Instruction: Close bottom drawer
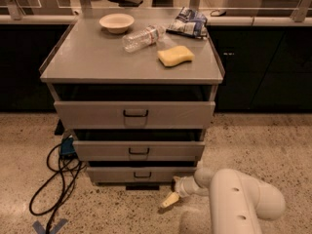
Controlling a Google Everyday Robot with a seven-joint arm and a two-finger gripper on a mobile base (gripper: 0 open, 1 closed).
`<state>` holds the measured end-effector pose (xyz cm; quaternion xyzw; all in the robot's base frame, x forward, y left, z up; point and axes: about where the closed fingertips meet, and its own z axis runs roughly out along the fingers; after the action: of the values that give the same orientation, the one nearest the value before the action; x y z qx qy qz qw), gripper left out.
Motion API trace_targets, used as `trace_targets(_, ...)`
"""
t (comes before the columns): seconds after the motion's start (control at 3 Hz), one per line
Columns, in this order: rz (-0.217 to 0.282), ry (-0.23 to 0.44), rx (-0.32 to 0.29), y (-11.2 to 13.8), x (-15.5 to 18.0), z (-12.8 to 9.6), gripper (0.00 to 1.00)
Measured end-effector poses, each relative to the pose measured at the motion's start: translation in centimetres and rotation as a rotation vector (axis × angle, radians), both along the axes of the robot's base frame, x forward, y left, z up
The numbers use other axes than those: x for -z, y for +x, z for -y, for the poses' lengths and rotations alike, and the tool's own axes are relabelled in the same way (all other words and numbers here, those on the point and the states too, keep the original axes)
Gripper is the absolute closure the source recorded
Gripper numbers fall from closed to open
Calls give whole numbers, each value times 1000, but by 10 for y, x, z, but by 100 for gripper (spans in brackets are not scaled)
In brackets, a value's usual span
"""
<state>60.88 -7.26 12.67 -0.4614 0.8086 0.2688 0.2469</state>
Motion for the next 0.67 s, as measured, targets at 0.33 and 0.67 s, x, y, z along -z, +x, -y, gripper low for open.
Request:
trace_targets(0.33, 35, 27, 198, -16, -25, 48, 0)
trace_targets(0.67, 113, 62, 387, -23, -80, 78, 0)
